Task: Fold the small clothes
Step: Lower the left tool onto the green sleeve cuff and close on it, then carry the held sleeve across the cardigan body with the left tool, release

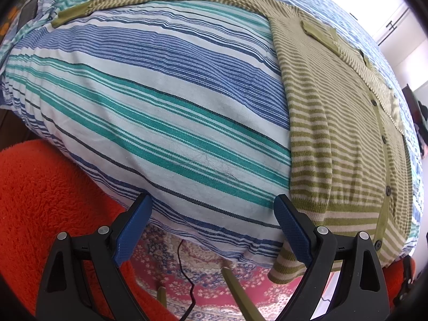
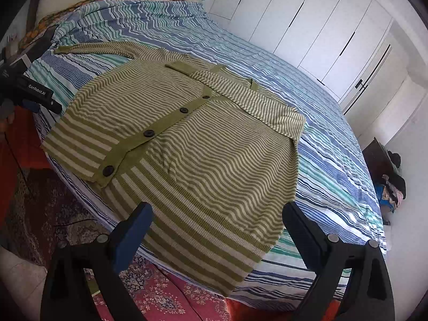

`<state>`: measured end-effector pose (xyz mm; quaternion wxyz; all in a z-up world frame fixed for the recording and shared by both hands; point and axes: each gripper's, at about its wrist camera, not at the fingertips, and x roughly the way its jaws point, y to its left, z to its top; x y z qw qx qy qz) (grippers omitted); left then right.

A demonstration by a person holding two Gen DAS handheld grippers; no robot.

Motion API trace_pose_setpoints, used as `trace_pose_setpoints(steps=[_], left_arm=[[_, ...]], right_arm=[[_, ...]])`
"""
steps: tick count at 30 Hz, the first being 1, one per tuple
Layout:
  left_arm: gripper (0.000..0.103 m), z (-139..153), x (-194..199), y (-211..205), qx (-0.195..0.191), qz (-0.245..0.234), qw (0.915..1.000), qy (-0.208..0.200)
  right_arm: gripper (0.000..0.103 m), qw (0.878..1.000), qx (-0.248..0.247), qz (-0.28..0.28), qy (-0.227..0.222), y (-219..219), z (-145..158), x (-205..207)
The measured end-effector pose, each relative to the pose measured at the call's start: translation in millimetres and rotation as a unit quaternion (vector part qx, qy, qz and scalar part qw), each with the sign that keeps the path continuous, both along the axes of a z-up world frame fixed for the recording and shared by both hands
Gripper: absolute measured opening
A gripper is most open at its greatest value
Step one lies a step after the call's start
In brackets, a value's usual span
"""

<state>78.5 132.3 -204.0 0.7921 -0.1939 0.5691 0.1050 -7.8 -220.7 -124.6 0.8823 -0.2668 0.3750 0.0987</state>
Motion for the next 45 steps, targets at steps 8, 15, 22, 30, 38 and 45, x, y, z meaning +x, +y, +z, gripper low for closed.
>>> trace_pose_setpoints(steps=[8, 15, 22, 30, 38, 45], left_arm=[[0.093, 40, 10, 82, -0.163, 0.072, 0.9797, -0.091], [0.092, 42, 21, 262, -0.219, 0.294, 0.9015, -0.231], [0.074, -17, 26, 337, -0.279, 0.377, 0.8531, -0.229], [0.071, -26, 40, 358, -0.282, 0.404, 0.8331, -0.252], [0.068, -35, 46, 358, -0.260, 0.396, 0.8429, -0.256], [0.005, -54, 33, 373, -0.287, 0.404, 0.8341, -0.242]], right_arm=[[0.097, 1.000, 0.001, 0.000, 0.000, 0, 1, -1], [0.097, 1.000, -0.002, -0.001, 0.006, 1, -2, 3], [0.097, 1.000, -0.017, 0.002, 0.020, 7, -9, 6], [0.097, 0.998, -0.038, 0.017, 0.037, 19, -18, 11], [0.097, 0.997, -0.056, 0.030, 0.044, 28, -25, 11], [0.097, 0.996, -0.063, 0.036, 0.051, 31, -29, 11]])
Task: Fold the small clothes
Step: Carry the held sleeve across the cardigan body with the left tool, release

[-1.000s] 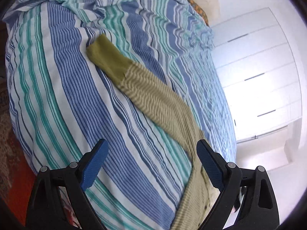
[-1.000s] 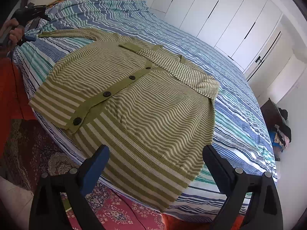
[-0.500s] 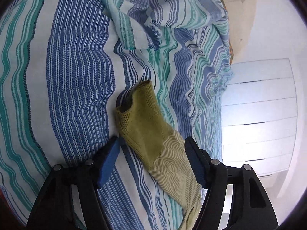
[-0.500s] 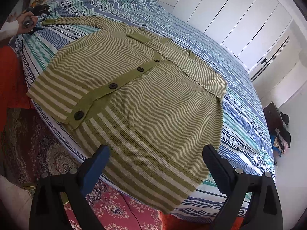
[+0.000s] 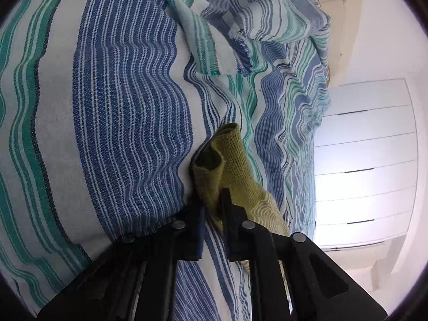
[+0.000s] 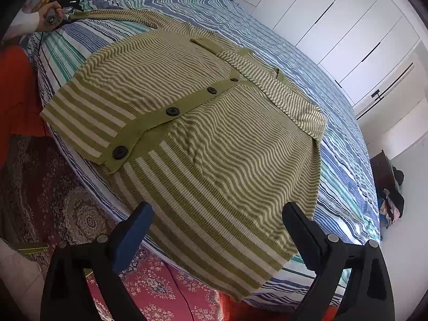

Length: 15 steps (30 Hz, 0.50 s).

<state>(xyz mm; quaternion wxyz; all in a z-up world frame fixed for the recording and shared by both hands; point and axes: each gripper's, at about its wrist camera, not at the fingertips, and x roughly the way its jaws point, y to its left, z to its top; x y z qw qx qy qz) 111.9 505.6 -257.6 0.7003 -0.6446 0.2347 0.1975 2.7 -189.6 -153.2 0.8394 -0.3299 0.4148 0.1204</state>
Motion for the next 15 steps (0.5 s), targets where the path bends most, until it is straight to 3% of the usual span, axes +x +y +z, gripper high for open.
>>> trace_pose_setpoints(steps=[3, 6, 9, 12, 15], left_arm=[[0.003, 3, -6, 2, -0.008, 0.000, 0.9999, -0.010], [0.002, 36, 6, -7, 0.049, -0.029, 0.9981, 0.023], [0.002, 84, 33, -24, 0.108, -0.068, 0.9914, 0.028], [0.002, 137, 74, -59, 0.170, -0.122, 0.9776, 0.021], [0.002, 185, 128, -120, 0.235, -0.205, 0.9499, 0.016]], right_arm=[[0.097, 1.000, 0.000, 0.003, -0.001, 1, 0, -1], [0.097, 1.000, 0.002, 0.005, -0.004, 1, 1, -2], [0.097, 1.000, 0.010, 0.007, -0.006, 0, 3, -3], [0.097, 1.000, 0.022, 0.005, -0.012, -2, 6, -3], [0.097, 0.999, 0.044, -0.003, -0.021, -9, 13, -2]])
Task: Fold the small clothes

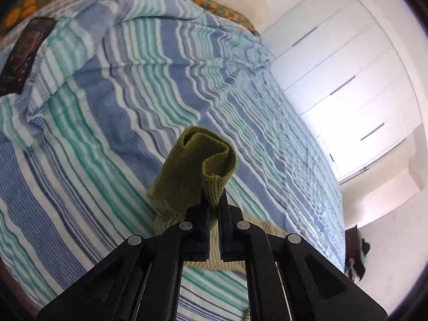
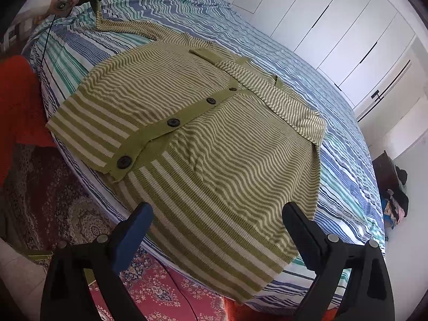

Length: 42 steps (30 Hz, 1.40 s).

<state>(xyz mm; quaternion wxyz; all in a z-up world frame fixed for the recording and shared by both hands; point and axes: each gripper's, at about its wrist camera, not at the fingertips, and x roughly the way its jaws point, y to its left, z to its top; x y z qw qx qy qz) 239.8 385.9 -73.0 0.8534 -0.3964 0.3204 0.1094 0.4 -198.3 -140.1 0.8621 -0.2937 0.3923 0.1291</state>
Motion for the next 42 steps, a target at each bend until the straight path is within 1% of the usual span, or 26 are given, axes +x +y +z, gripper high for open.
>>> trace_pose_setpoints(steps=[2, 4, 6, 9, 12, 14, 15, 17, 19, 20, 22, 24, 26, 28, 29, 30, 32, 33, 35, 36, 37, 38, 39, 40, 41, 42], left_arm=[[0.002, 24, 37, -56, 0.037, -0.065, 0.9972, 0.002], [0.002, 39, 70, -117, 0.059, -0.128, 0.9900, 0.001], [0.002, 49, 101, -186, 0.073, -0.191, 0.9790, 0.000], [0.002, 52, 133, -296, 0.083, -0.279, 0.9566, 0.001], [0.002, 43, 149, -402, 0.093, -0.349, 0.9323, 0.004], [0.002, 32, 153, -466, 0.117, -0.382, 0.9165, 0.008], [0.002, 25, 155, -492, 0.127, -0.392, 0.9112, 0.012], [0.003, 5, 159, -535, 0.138, -0.400, 0.9055, 0.029], [0.008, -18, 159, -572, 0.176, -0.401, 0.8971, 0.057], [0.024, -31, 158, -582, 0.198, -0.401, 0.8907, 0.080], [0.049, -56, 156, -596, 0.228, -0.415, 0.8727, 0.121], [0.054, -66, 137, -614, 0.250, -0.439, 0.8540, 0.123], [0.058, -65, 113, -620, 0.249, -0.480, 0.8344, 0.109], [0.060, -51, 97, -612, 0.240, -0.504, 0.8252, 0.087], [0.066, -40, 94, -604, 0.233, -0.506, 0.8271, 0.074], [0.070, -31, 92, -589, 0.227, -0.498, 0.8345, 0.062], [0.080, -15, 100, -551, 0.225, -0.457, 0.8595, 0.047], [0.081, -11, 113, -530, 0.227, -0.426, 0.8748, 0.046], [0.081, -15, 135, -485, 0.235, -0.354, 0.9027, 0.066], [0.081, -22, 144, -466, 0.244, -0.319, 0.9121, 0.083], [0.081, -32, 149, -449, 0.254, -0.291, 0.9168, 0.102], [0.081, -47, 151, -436, 0.262, -0.281, 0.9152, 0.122], [0.081, -65, 152, -433, 0.274, -0.286, 0.9060, 0.149], [0.081, -87, 152, -437, 0.289, -0.304, 0.8893, 0.182], [0.081, -113, 149, -448, 0.309, -0.330, 0.8652, 0.217], [0.082, -127, 143, -458, 0.338, -0.348, 0.8445, 0.227]], right_arm=[[0.097, 1.000, 0.017, -0.010, -0.006, -7, 6, 1], [0.097, 0.999, 0.038, -0.023, -0.014, -15, 13, 3], [0.097, 0.997, 0.061, -0.040, -0.020, -27, 20, 5], [0.097, 0.993, 0.091, -0.067, -0.026, -44, 29, 8], [0.097, 0.989, 0.116, -0.083, -0.032, -60, 37, 10], [0.097, 0.986, 0.132, -0.091, -0.032, -69, 40, 10], [0.097, 0.985, 0.139, -0.096, -0.031, -73, 41, 10], [0.097, 0.982, 0.154, -0.106, -0.028, -82, 43, 12], [0.097, 0.978, 0.171, -0.117, -0.025, -92, 44, 13], [0.097, 0.975, 0.181, -0.123, -0.023, -98, 45, 14], [0.097, 0.970, 0.200, -0.138, -0.021, -109, 47, 17], [0.097, 0.963, 0.220, -0.156, -0.017, -121, 48, 19], [0.097, 0.955, 0.241, -0.174, -0.013, -133, 47, 22], [0.097, 0.947, 0.259, -0.189, -0.011, -142, 47, 24], [0.097, 0.943, 0.268, -0.196, -0.009, -147, 47, 24], [0.097, 0.940, 0.275, -0.201, -0.008, -151, 46, 24], [0.097, 0.936, 0.284, -0.208, -0.008, -156, 46, 24], [0.097, 0.935, 0.286, -0.210, -0.007, -157, 46, 24], [0.097, 0.935, 0.287, -0.211, -0.005, -157, 45, 24], [0.097, 0.935, 0.286, -0.210, -0.003, -157, 45, 25], [0.097, 0.935, 0.284, -0.210, -0.001, -156, 44, 26], [0.097, 0.936, 0.283, -0.210, 0.001, -155, 43, 26], [0.097, 0.936, 0.281, -0.210, 0.003, -153, 42, 27], [0.097, 0.937, 0.279, -0.212, 0.004, -152, 41, 27], [0.097, 0.937, 0.277, -0.213, 0.005, -152, 40, 28], [0.097, 0.937, 0.276, -0.214, 0.007, -152, 40, 28]])
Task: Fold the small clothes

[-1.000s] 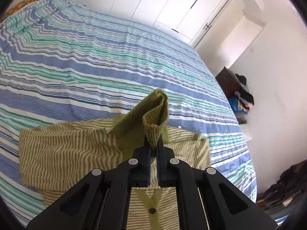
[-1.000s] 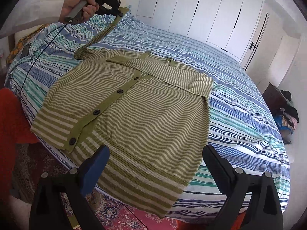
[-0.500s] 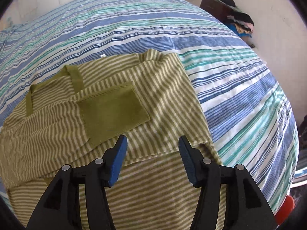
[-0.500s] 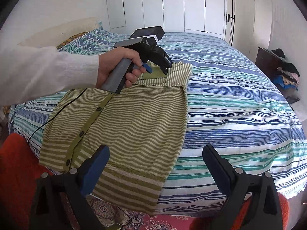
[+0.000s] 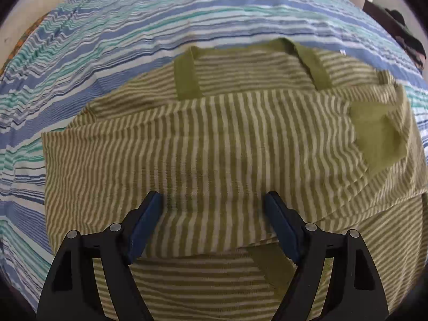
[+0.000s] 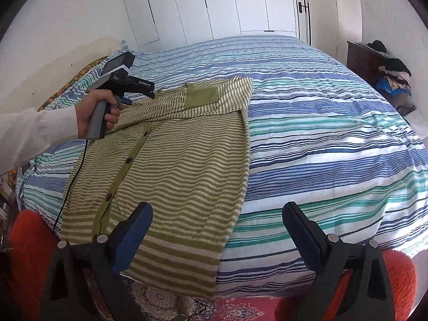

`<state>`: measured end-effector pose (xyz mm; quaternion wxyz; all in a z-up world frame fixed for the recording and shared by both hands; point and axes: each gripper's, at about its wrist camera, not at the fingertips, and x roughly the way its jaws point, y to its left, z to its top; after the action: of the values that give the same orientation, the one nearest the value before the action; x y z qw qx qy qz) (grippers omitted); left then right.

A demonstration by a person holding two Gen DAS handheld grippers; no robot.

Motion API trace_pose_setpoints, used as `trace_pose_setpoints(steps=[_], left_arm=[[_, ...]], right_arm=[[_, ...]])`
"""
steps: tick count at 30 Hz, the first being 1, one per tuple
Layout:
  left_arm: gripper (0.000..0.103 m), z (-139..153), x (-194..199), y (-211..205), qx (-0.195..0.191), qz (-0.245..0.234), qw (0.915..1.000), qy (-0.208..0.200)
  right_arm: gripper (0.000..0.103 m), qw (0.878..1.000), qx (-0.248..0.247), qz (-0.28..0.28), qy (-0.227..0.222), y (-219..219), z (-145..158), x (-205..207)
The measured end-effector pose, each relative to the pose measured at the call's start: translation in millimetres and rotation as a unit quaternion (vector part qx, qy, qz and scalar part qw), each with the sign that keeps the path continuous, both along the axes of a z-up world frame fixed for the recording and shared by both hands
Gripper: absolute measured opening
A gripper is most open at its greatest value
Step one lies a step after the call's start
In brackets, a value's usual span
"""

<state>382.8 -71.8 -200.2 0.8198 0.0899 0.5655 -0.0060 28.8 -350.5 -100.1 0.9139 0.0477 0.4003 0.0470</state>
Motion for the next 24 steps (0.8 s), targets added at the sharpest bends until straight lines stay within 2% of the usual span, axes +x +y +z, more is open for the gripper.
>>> trace_pose_setpoints(steps=[2, 3, 4, 7, 11, 16, 20, 24], left_arm=[[0.087, 3, -15, -15, 0.051, -0.032, 0.9966, -0.057], [0.088, 7, -16, -17, 0.063, -0.030, 0.9958, -0.059], [0.088, 12, -16, -17, 0.057, -0.027, 0.9967, -0.053], [0.088, 42, -35, -5, -0.010, -0.020, 0.9975, -0.067], [0.094, 64, -98, 18, -0.056, -0.016, 0.9946, -0.086], [0.094, 49, -182, 35, -0.046, -0.024, 0.9967, -0.063], [0.094, 30, -231, 47, -0.032, -0.023, 0.9986, -0.036], [0.094, 36, -270, 60, -0.039, -0.004, 0.9981, -0.047]], right_arm=[[0.097, 1.000, 0.000, -0.002, 0.003, 0, -1, 1], [0.097, 1.000, -0.001, -0.003, 0.004, 1, -1, 2], [0.097, 1.000, -0.001, -0.004, 0.004, 1, -1, 2], [0.097, 1.000, -0.001, -0.006, 0.005, 0, -1, 3], [0.097, 1.000, 0.002, -0.009, 0.001, 0, 1, 3], [0.097, 1.000, 0.004, -0.012, -0.003, -2, 1, 2], [0.097, 1.000, 0.001, -0.012, -0.002, 1, 0, 2], [0.097, 1.000, -0.008, -0.014, -0.006, 6, 1, -2]])
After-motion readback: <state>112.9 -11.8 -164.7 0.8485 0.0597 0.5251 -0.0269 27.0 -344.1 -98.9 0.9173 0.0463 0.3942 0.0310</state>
